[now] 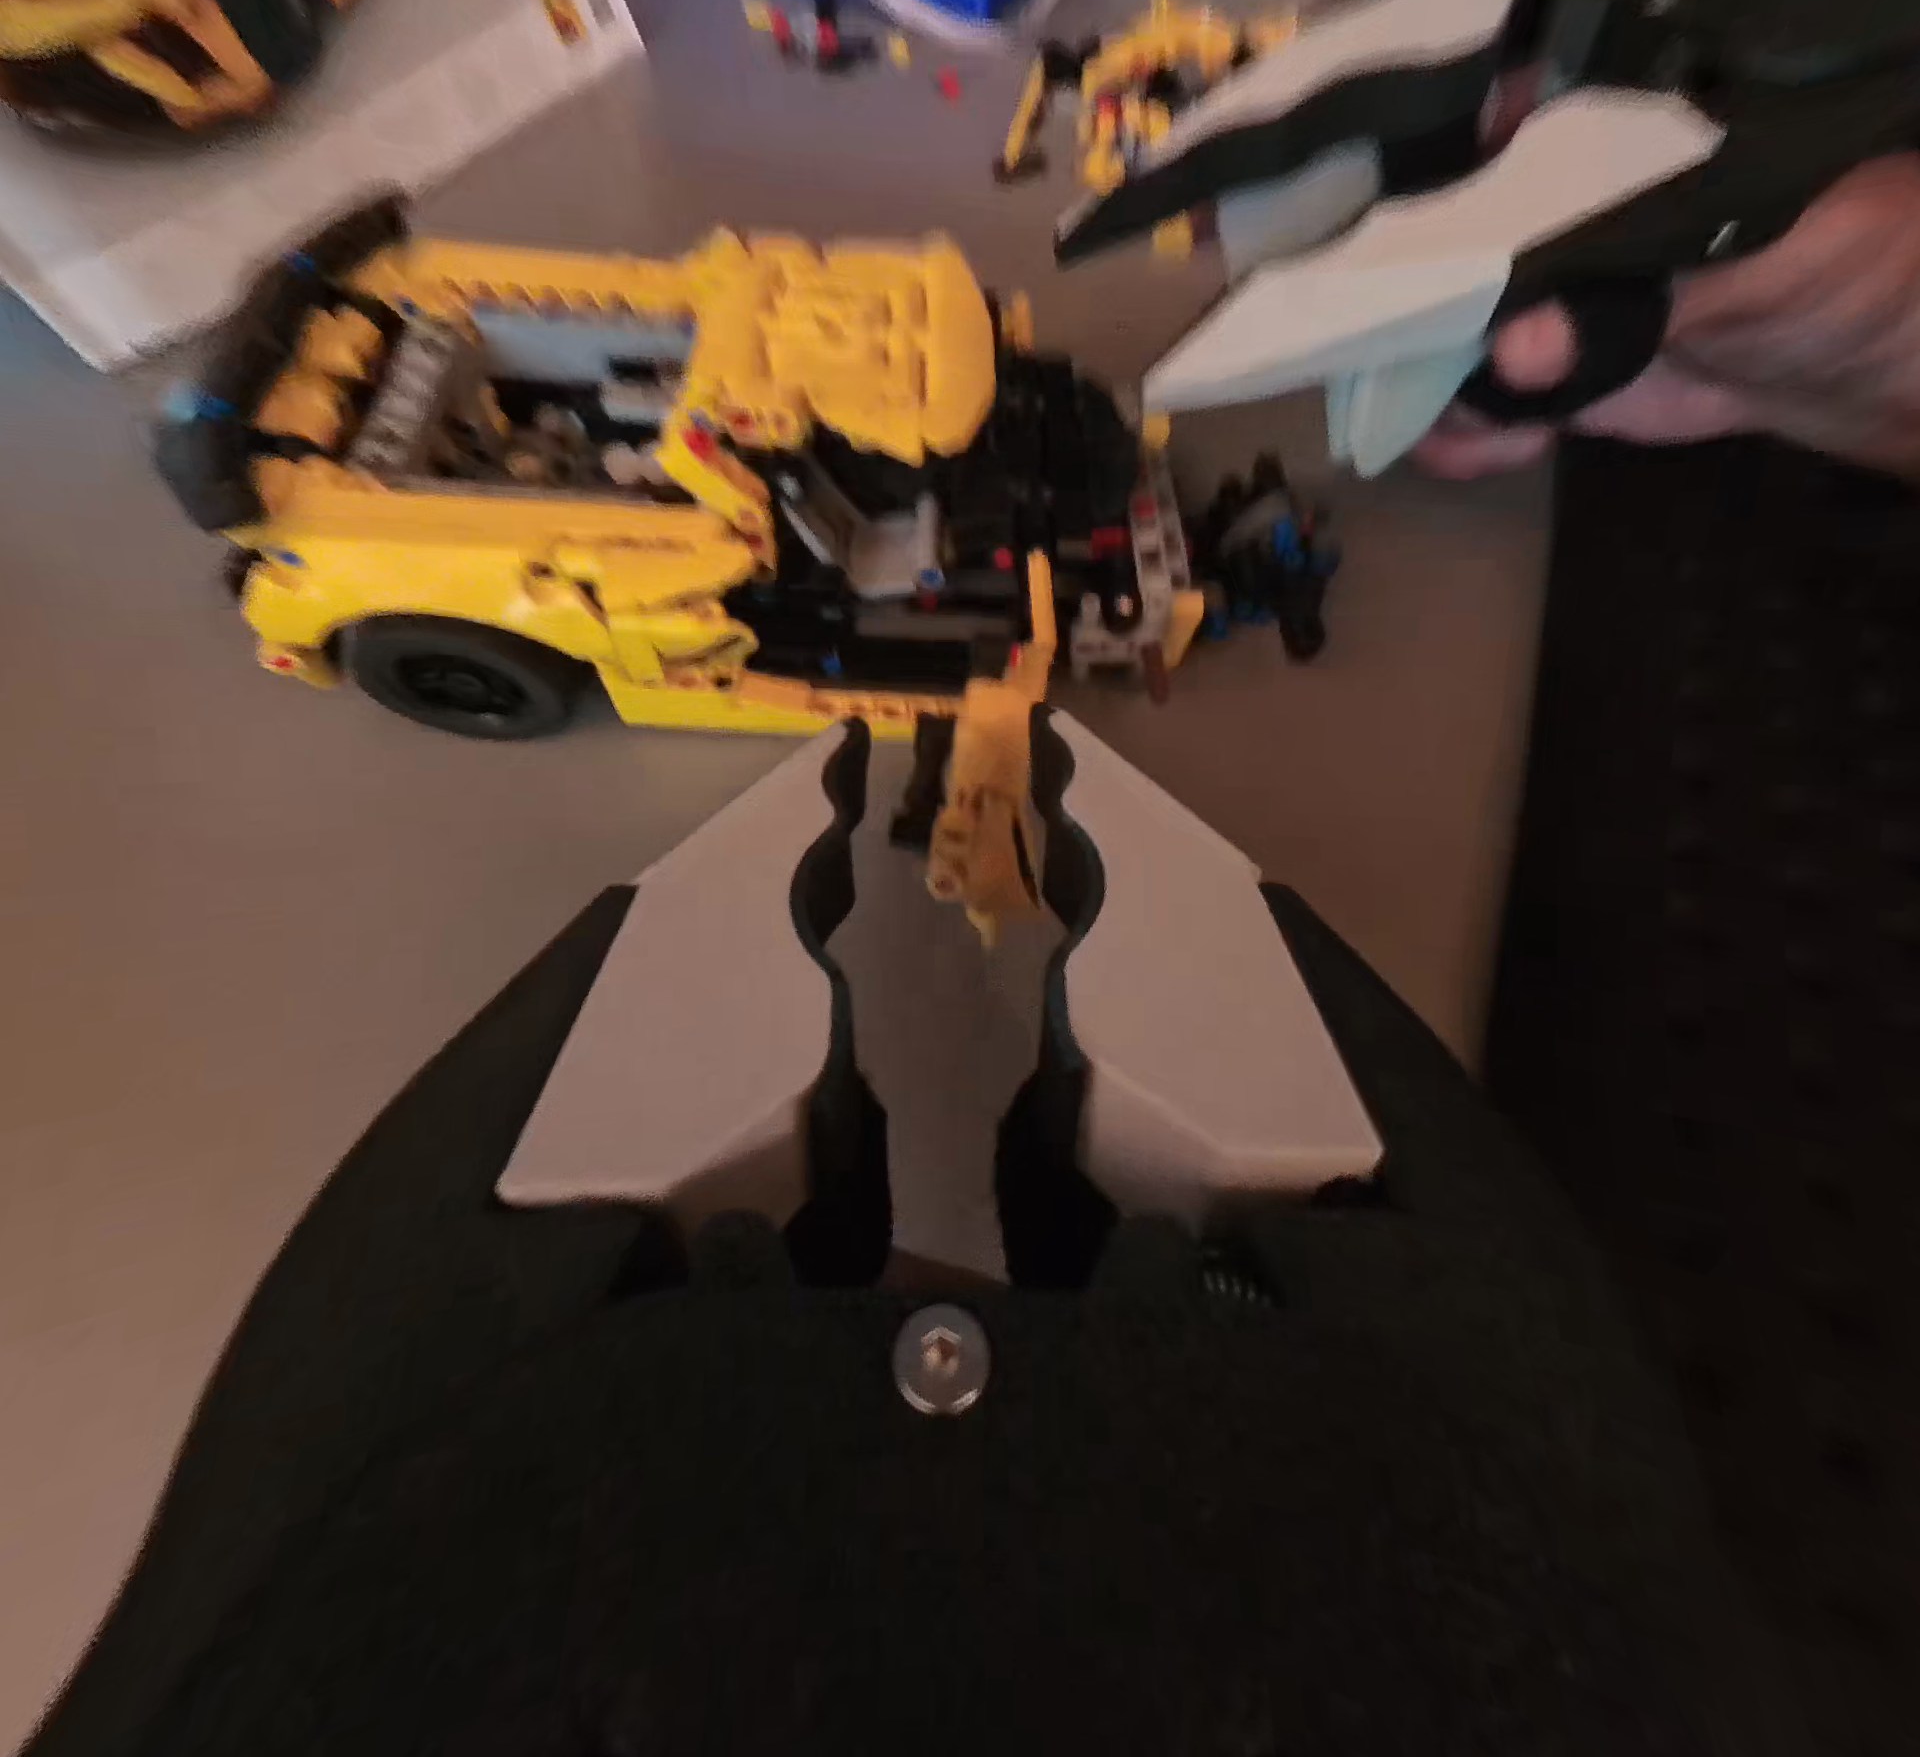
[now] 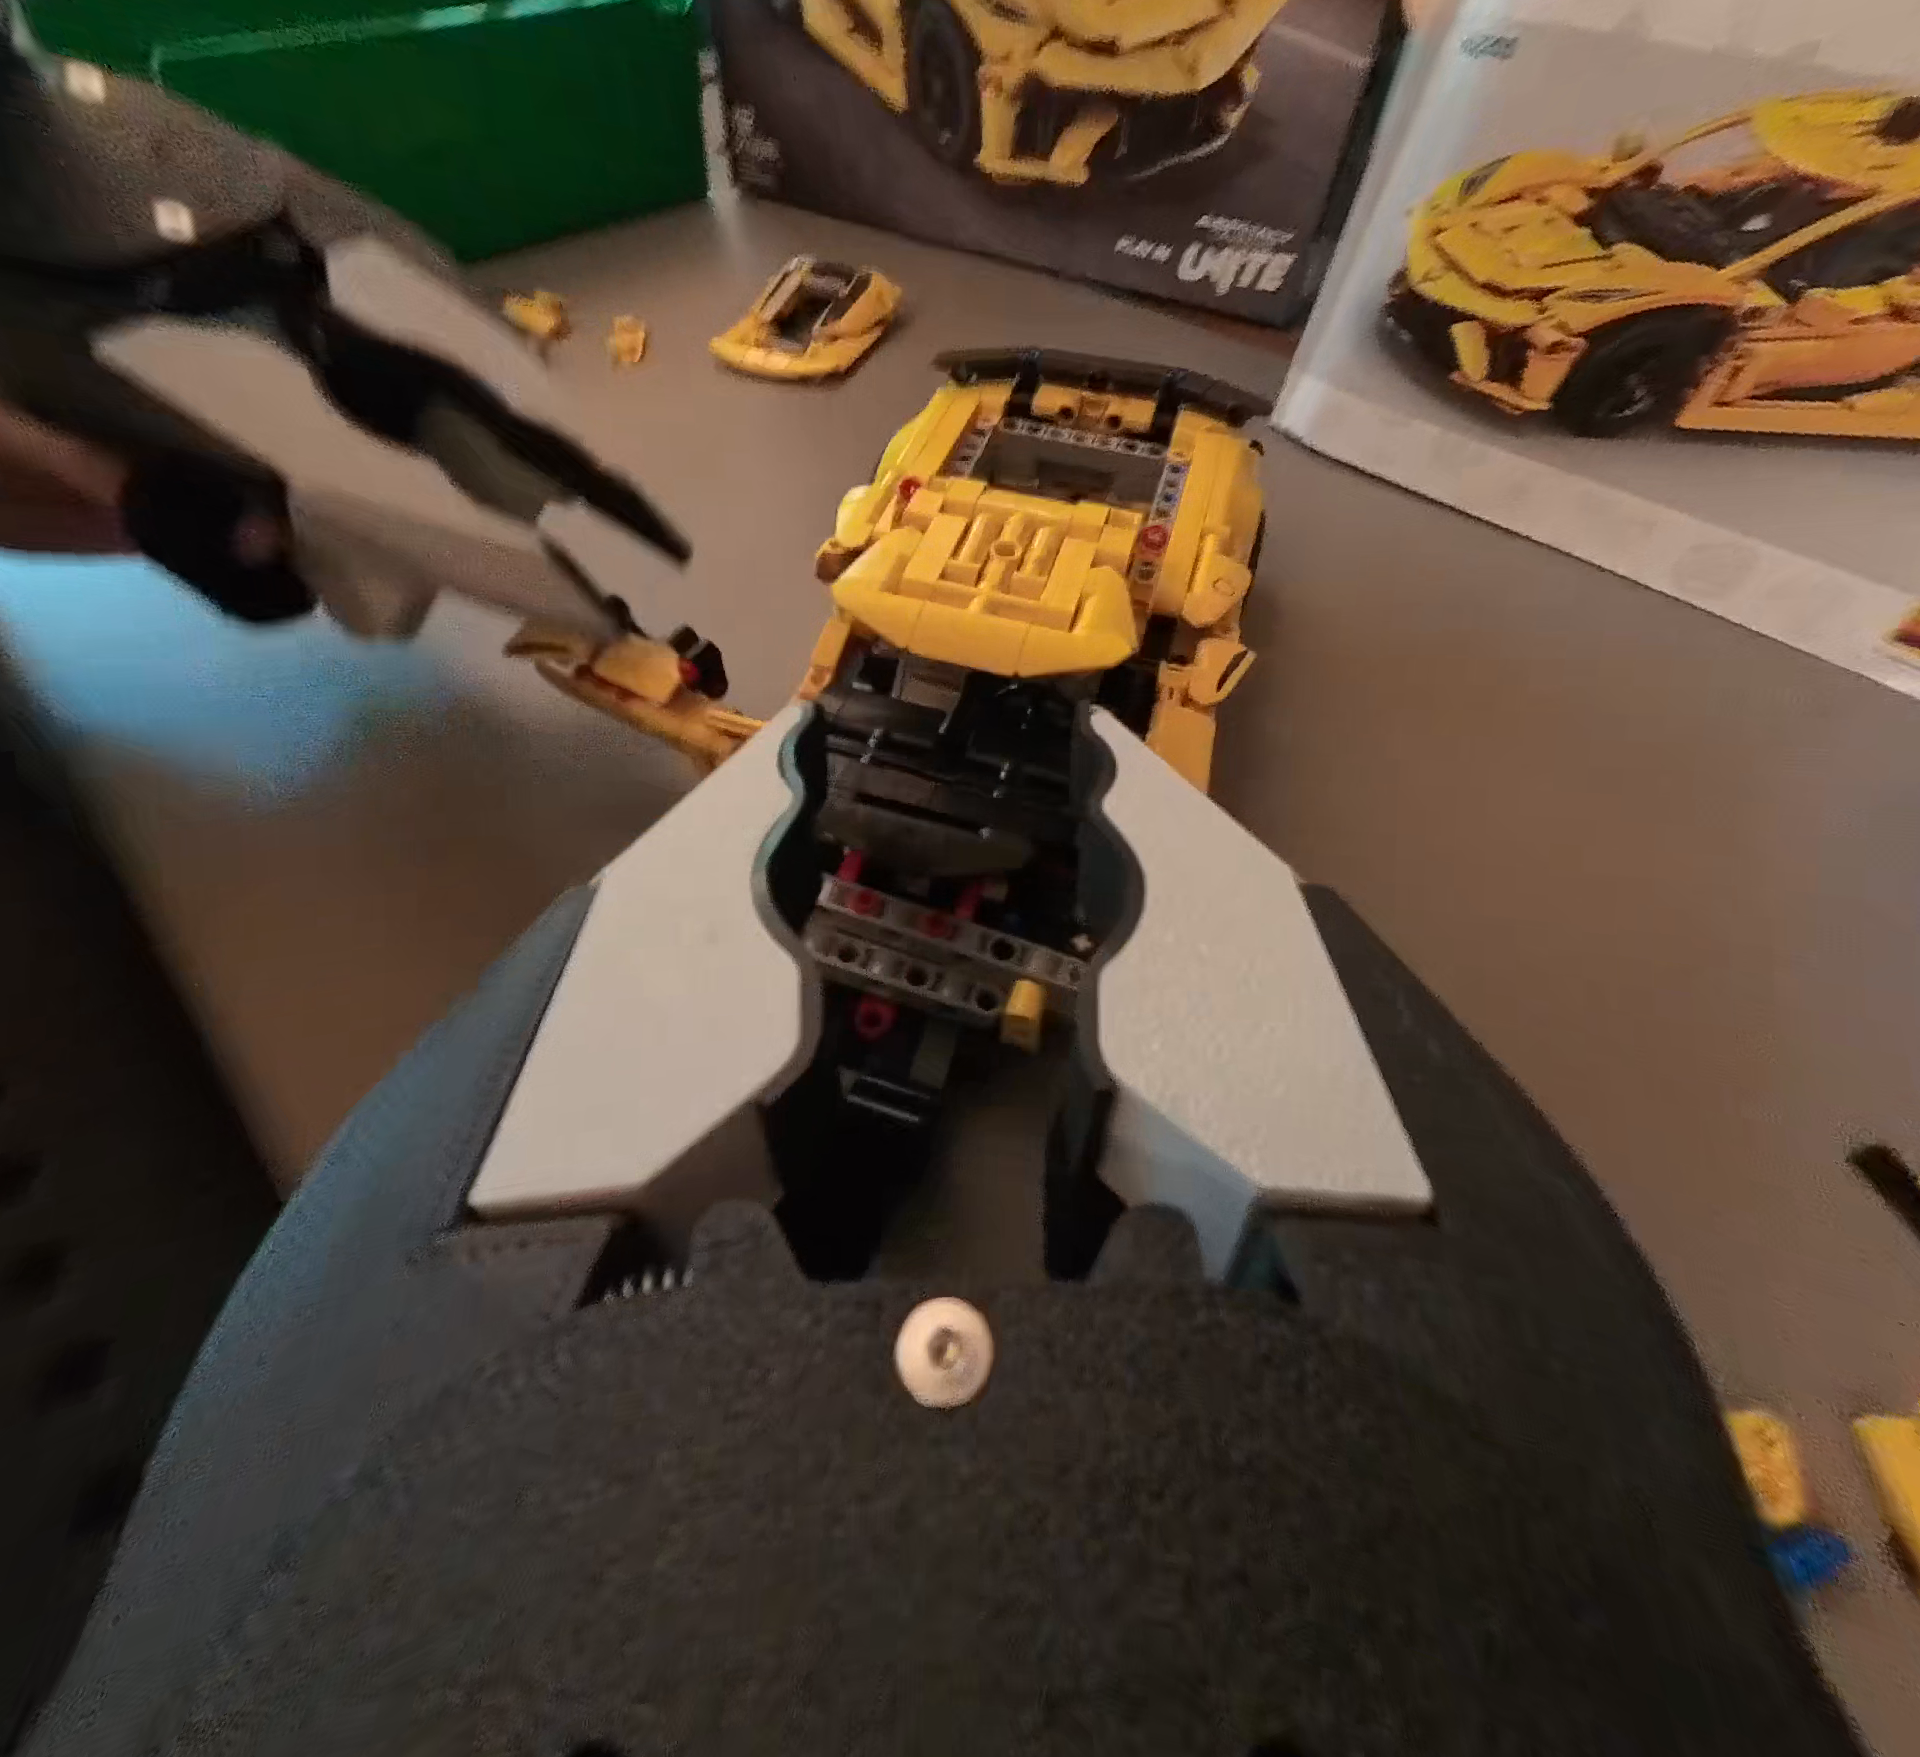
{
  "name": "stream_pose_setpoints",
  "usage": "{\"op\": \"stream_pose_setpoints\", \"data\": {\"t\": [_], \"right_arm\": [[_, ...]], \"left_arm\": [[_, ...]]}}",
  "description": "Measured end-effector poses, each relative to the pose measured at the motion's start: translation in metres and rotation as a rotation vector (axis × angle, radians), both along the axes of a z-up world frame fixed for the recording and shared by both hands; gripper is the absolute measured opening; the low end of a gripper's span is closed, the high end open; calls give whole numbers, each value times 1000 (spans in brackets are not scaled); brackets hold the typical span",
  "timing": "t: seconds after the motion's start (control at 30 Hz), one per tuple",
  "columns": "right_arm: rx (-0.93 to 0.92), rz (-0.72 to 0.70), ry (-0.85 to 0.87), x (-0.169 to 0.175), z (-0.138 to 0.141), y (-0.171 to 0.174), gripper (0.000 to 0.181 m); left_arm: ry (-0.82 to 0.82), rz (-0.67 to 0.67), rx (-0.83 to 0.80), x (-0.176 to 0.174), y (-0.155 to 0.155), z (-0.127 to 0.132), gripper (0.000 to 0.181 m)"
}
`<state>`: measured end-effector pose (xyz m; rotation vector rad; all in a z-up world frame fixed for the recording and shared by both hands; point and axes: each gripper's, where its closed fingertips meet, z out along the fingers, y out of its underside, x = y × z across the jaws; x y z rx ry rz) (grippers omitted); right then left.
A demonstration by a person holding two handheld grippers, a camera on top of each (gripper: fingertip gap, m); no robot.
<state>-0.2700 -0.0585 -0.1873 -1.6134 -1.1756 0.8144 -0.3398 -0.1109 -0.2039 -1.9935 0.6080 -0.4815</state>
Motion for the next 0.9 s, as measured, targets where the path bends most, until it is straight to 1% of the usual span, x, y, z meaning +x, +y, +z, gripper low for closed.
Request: {"op": "stream_pose_setpoints", "data": {"t": [0.03, 0.07, 0.1, 0.13, 0.17, 0.2, 0.23, 0.3, 0.37, 0.43, 0.5, 0.53, 0.57, 0.67, 0.7, 0.8, 0.83, 0.9], "right_arm": [[-1, 50, -68, 1, -4, 3, 48], [-5, 113, -165, 2, -10, 5, 52], [9, 190, -260, 1, -14, 5, 62], [50, 243, -329, -1, -12, 9, 67], [109, 285, -358, -6, -9, 13, 67], [168, 321, -375, -12, -8, 15, 66], [222, 338, -394, -17, -7, 17, 61], [309, 385, -430, -28, -10, 17, 55], [434, 376, -465, -36, -12, 24, 46], [576, 370, -514, -41, -13, 33, 40], [683, 389, -570, -45, -13, 37, 32], [723, 416, -602, -45, -12, 37, 28], [736, 443, -638, -45, -10, 38, 25], [655, 503, -749, -45, -4, 42, 19], [617, 514, -752, -48, 2, 43, 19], [412, 560, -723, -53, 15, 41, 19], [382, 568, -706, -55, 17, 40, 19], [395, 561, -702, -55, 16, 39, 20]], "left_arm": [[-24, 13, 30, -3, 6, 10, 31], [-10, 23, 46, -6, 13, 16, 31], [40, 26, 49, -10, 21, 17, 31], [109, 25, 49, -13, 29, 15, 32], [177, 24, 55, -17, 39, 13, 34], [228, 25, 61, -20, 50, 11, 34], [245, 17, 57, -22, 60, 10, 34], [173, -59, 22, -12, 68, 10, 34], [117, -131, -22, -3, 70, 5, 34], [142, -118, -15, -3, 76, -7, 34], [185, -77, 56, -8, 84, -10, 33], [188, -71, 73, -10, 85, -10, 29], [169, -71, 77, -10, 85, -9, 29], [89, -54, 100, -11, 89, -6, 29], [72, -45, 112, -12, 90, -3, 29], [-10, -53, 118, -15, 88, 7, 29], [-21, -58, 129, -15, 87, 9, 28], [-8, -52, 137, -16, 86, 9, 28]]}}
